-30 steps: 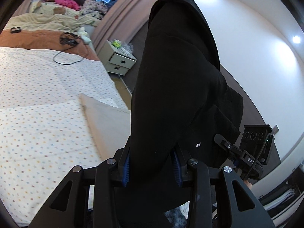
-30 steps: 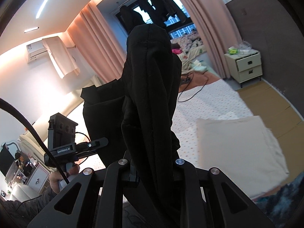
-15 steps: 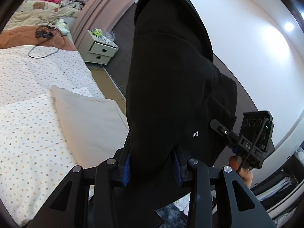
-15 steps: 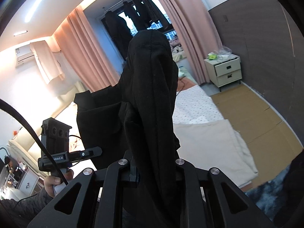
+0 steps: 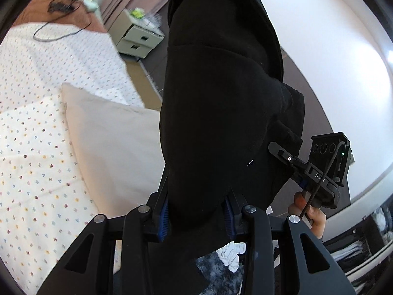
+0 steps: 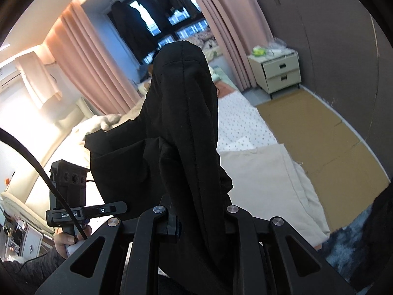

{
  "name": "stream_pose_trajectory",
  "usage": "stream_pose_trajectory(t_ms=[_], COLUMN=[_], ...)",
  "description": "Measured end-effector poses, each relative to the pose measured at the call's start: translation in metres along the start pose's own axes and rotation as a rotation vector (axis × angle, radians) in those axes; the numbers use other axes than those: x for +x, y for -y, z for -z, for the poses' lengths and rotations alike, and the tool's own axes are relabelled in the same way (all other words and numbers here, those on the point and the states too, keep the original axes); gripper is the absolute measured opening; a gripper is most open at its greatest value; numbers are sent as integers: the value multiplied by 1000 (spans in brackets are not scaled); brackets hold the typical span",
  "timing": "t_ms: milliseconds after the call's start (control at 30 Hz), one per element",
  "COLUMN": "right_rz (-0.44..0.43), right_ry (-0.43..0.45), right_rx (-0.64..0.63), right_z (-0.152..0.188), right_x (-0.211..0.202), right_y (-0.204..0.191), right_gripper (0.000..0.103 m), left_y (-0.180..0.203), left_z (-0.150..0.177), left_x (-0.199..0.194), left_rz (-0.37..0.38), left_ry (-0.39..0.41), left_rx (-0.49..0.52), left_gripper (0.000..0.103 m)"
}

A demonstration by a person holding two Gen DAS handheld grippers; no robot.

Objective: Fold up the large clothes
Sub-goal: 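Carry the folded black shirt with both tools toward the clothes stack, then lower the black shirt onto the folded stack with both tools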

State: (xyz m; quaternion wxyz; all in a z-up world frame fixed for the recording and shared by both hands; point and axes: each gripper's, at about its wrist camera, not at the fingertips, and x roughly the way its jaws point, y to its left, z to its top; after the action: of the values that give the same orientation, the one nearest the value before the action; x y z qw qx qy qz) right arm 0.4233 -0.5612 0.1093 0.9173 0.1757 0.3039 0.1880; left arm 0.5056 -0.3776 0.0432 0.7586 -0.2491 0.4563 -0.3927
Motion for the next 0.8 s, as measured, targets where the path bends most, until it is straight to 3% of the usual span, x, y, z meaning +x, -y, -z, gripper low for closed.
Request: stream_pose_trajectory(t_ms=[267,467,533,600,667,800], right_rz=[71,249,285,327,338,335], right_ry=[-74,-143,-160,-152,-143,-88], right_rx=[48,167,188,179,198,236], right_z=[-27,-45,-42,-38,-35,-11], right_x=[67,110,116,116,108,83], right_y=[10,13,14,9,2,-10], right_gripper=[14,24,38,76,80,80], left_y=[-71,-105,-116,-122,-125,-135], left_z=[-32,-49,-52,-53,-51,-46], left_x=[41,78,89,91,88,83], left_rz=[-35,-116,-107,-112,-143,-144], left_ry=[-34,-86,-125,-126,-105,-110], left_rx=[-54,-80,-86,-80,-75,-104], left_gripper=[37,37,40,56,77,78])
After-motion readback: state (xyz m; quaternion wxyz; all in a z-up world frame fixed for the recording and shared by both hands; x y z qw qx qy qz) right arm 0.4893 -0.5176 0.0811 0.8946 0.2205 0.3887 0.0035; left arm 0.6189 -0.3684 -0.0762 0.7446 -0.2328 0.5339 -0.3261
